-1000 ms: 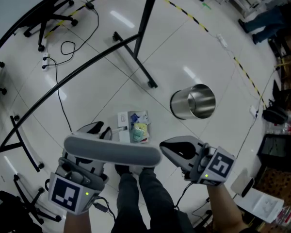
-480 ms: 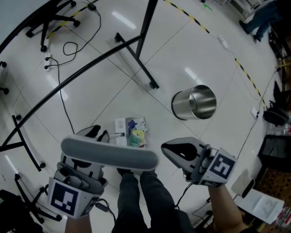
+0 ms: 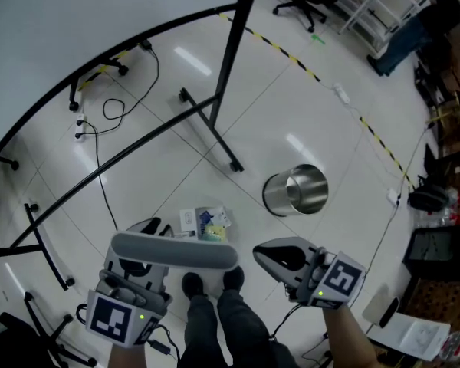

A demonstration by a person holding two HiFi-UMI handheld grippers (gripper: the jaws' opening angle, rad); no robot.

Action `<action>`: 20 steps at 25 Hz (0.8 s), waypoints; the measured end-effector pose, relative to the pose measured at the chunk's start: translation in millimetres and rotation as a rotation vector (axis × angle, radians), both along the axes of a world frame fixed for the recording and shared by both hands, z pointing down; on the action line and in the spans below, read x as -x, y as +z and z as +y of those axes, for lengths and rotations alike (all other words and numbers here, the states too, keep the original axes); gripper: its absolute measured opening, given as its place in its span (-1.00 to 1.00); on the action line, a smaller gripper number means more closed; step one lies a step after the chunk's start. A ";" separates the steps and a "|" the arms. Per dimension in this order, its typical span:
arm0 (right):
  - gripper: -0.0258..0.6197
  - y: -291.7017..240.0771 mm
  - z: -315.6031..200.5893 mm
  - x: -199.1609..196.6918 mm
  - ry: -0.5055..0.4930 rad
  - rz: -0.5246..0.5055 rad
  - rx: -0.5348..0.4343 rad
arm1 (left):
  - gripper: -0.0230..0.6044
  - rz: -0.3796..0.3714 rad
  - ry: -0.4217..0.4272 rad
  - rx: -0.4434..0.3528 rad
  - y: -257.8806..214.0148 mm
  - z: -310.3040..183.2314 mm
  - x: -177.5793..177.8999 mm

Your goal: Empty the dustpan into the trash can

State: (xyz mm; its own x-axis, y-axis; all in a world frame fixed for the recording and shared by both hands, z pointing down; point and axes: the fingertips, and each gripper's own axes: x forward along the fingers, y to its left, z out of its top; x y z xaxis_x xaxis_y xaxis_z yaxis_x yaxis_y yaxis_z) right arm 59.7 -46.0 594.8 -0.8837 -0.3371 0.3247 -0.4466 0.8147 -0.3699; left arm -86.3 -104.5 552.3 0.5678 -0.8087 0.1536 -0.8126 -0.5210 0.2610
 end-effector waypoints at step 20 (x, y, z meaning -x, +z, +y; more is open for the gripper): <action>-0.87 -165.5 -4.1 -19.5 0.031 0.009 -0.065 | -0.72 -0.016 -0.035 0.002 -135.5 -1.0 -13.3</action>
